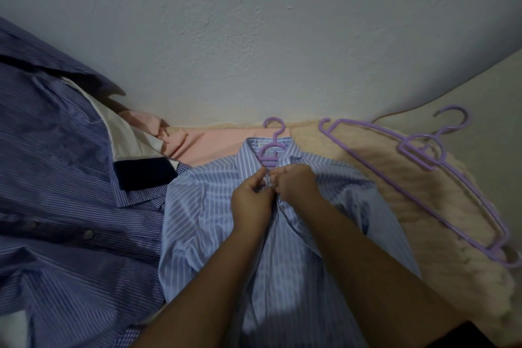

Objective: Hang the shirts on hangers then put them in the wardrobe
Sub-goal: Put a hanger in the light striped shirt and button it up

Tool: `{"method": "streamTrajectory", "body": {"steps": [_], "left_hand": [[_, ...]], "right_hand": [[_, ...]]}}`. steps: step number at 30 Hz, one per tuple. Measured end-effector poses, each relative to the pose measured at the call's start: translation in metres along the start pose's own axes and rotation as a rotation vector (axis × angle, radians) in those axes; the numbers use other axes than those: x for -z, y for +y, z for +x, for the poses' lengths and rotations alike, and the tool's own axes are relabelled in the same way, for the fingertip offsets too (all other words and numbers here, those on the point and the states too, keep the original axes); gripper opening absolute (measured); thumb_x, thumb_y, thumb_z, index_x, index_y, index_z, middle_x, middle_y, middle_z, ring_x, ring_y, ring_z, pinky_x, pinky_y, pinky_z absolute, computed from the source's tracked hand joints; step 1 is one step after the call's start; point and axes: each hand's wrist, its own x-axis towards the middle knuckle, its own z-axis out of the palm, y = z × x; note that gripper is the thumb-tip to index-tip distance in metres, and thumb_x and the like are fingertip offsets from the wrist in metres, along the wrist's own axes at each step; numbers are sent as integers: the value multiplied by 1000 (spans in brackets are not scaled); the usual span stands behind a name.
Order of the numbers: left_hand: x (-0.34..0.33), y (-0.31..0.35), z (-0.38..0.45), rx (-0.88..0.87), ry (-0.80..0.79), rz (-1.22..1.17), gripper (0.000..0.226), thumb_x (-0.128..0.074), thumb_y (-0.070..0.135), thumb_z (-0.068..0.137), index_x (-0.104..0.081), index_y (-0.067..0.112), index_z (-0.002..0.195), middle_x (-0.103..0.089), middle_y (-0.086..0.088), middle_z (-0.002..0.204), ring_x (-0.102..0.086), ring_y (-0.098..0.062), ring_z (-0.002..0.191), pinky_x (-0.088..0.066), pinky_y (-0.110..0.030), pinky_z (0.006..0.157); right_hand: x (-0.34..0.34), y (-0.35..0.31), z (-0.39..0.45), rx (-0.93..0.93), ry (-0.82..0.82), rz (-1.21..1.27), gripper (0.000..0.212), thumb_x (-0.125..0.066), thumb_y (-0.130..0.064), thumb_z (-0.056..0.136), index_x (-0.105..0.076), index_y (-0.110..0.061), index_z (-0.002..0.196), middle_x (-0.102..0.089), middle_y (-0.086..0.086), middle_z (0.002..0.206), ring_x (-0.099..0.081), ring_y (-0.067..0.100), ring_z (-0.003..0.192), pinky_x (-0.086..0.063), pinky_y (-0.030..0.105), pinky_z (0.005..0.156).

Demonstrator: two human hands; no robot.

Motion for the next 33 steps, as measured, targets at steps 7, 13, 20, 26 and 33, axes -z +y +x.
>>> {"method": "streamTrajectory", "body": {"steps": [7,13,20,26,33], "left_hand": [[2,-10,2,17,-35,-59,45,-65,0,85,-58,18,126,-65,6,88,-63,1,70,-54,-24,72],[7,-15,10,107,-102,-135,30,-63,8,87,-64,26,111,-72,-9,92,-68,-27,86,-54,-39,85],[3,-3,13,200,-124,-348,25,-40,-2,97,-60,2,110,-56,-5,70,-53,-13,63,-51,-20,65],[3,-1,15,236,-125,-422,25,-40,4,100,-59,0,115,-52,-6,74,-52,-15,67,-50,-21,65],[8,-6,16,229,-147,-445,23,-43,9,98,-65,11,102,-62,-9,84,-62,-16,74,-55,-21,71]], "right_hand": [[-5,10,4,8,13,-1,25,-50,-7,91,-69,-7,106,-59,-3,84,-49,0,64,-42,8,55],[5,11,10,73,-59,-119,27,-48,-6,92,-69,-6,108,-58,-3,82,-49,2,66,-41,5,52],[4,19,13,96,44,-12,16,-61,0,84,-70,3,97,-70,15,85,-60,20,78,-53,33,81],[-5,25,1,151,134,48,18,-57,-1,87,-71,2,98,-68,8,83,-60,15,74,-49,27,72],[-3,33,-5,260,65,-44,37,-67,-6,83,-63,-2,119,-68,10,100,-61,14,91,-46,19,78]]}}
